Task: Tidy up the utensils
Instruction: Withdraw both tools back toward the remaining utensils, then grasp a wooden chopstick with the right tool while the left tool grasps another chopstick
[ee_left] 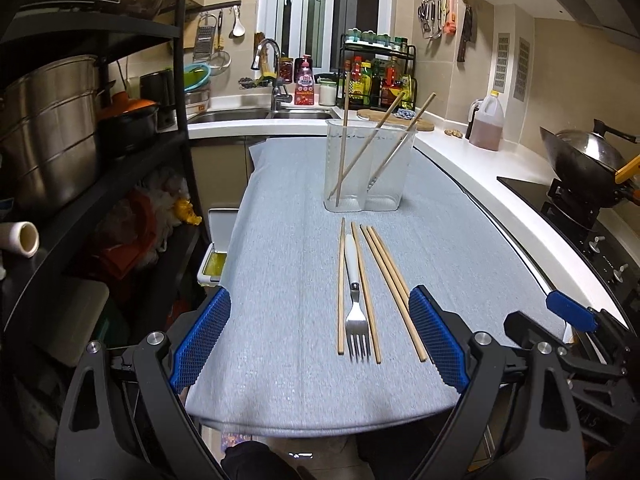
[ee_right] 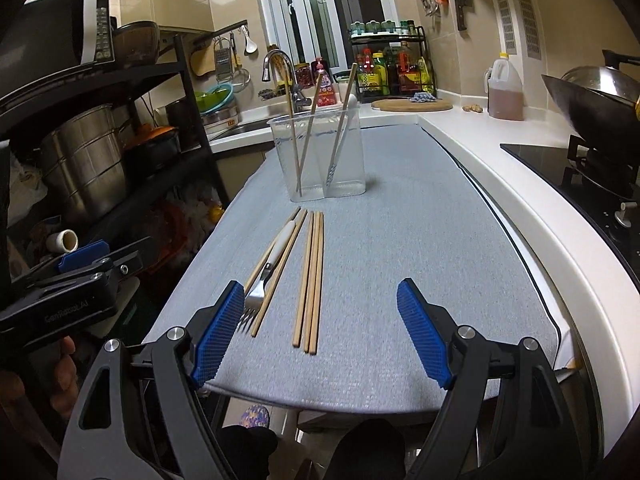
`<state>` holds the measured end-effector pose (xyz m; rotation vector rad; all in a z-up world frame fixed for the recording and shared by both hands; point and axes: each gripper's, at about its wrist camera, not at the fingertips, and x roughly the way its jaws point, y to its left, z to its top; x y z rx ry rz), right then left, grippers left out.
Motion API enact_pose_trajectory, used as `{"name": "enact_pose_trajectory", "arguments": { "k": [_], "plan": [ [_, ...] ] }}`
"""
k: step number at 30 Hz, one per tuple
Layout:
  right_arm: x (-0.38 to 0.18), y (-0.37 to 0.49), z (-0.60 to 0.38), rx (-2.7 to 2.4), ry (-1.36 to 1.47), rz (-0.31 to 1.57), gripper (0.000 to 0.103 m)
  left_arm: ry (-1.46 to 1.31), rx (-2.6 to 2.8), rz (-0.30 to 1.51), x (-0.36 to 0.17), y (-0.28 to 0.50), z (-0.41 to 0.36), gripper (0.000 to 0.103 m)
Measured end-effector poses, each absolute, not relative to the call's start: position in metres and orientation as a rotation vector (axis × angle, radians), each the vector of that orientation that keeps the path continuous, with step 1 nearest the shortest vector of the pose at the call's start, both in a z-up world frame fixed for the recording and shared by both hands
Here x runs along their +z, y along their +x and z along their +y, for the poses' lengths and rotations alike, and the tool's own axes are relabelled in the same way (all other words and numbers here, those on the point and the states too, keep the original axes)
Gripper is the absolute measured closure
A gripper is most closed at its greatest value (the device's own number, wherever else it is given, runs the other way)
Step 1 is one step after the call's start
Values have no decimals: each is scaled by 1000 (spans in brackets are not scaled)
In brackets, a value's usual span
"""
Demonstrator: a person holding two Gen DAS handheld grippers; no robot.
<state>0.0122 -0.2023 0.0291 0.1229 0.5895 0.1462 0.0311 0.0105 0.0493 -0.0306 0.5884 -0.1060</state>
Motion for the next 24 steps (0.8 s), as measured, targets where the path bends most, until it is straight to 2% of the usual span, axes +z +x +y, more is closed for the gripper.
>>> {"name": "enact_pose_trajectory", "arguments": {
  "k": [14,24],
  "plan": [
    [17,2,-198,135,79,604,25,-11,-69,599,32,24,10,15],
    [-18,21,-200,95,62,662,25,-17,-51,633,6,29,17,15]
  ]
}}
